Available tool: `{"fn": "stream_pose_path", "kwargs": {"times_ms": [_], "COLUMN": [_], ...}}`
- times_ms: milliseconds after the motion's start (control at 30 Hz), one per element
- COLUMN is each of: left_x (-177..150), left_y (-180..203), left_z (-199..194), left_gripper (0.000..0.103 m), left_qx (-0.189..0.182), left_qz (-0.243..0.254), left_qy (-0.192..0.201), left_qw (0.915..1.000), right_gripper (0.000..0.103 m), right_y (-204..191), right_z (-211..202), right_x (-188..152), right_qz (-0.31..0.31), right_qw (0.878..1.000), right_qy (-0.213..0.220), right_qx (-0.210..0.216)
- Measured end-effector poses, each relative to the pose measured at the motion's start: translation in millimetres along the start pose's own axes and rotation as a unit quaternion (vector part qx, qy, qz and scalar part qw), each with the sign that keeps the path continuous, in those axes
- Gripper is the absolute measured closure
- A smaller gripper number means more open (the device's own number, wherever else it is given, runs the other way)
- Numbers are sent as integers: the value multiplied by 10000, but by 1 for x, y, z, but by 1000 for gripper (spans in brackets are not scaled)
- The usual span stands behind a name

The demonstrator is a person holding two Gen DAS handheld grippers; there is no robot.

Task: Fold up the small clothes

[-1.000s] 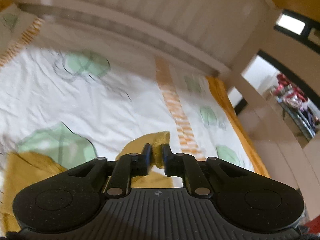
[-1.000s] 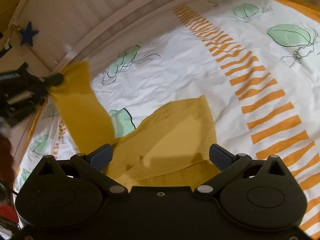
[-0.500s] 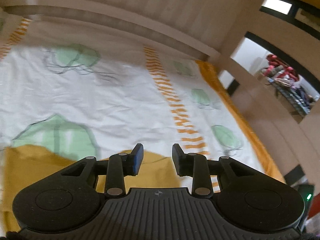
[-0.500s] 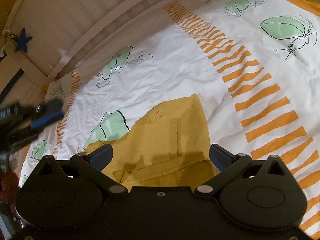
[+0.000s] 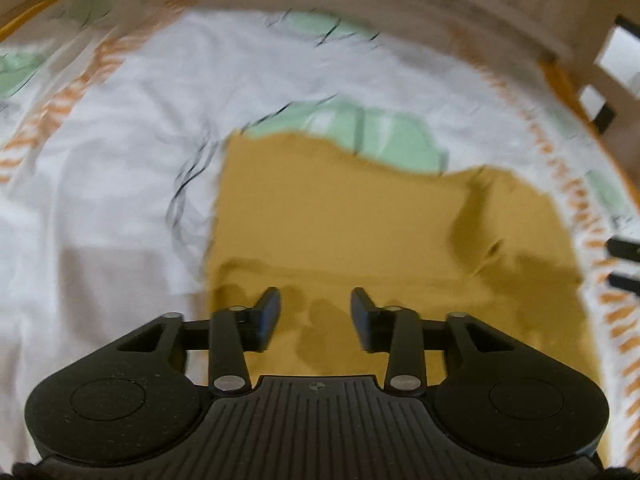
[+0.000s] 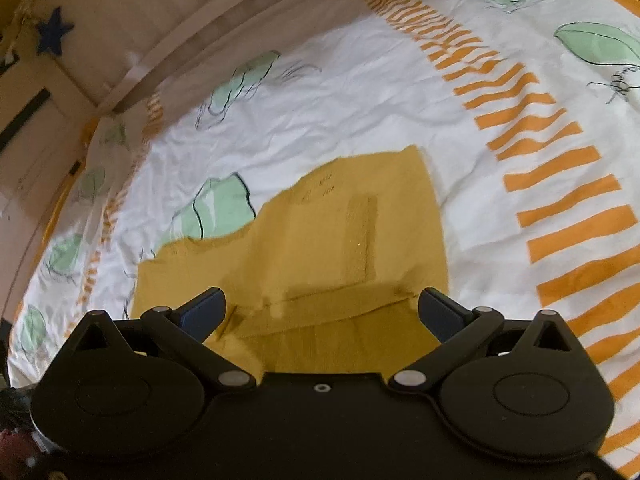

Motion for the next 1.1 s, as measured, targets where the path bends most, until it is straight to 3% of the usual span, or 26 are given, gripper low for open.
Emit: {"fn": "stream_pose_path", "kwargs": {"times_ms": [167, 367, 533, 767, 967, 1100], "left_x": [-14, -14, -24, -25, -26, -29], "left_y": [-14, -17, -22, -18, -11, -8], "left_z": [4, 17, 34, 41, 45, 45], "left_gripper": [41, 39, 37, 23, 15, 14], "left_qx": [45, 194, 202, 277, 283, 314], "left_qz": [-20, 38, -301, -473, -273, -202], "left_qy": [114, 363, 96, -45, -212, -297], "left_qw": [9999, 9991, 9993, 9985, 9990, 9989], "right_gripper": [0, 0, 0, 0, 0, 0], "right_y": [-8, -13, -12, -11, -5, 3], "right_z": [10, 20, 24, 38, 58, 72], "right_x": [-16, -26, -26, -24, -19, -17], "right_qz": [-290, -535, -526, -542, -536, -72], "right_qw": [9995, 9984, 9980, 9974, 9977, 9994], "right_qy": [-66, 39, 242, 369, 361, 252], "right_qx": [61, 167, 259, 293, 195, 237]}}
Point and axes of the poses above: each gripper's, at about its wrist camera, not at the fingertips, and z roughly the way its jaws point, y to its right, x to its top, the point moved 6 cm from there along z, roughly the way its jaws point, and after that the axes turned 15 degrees about y, right-handed, at the moved point
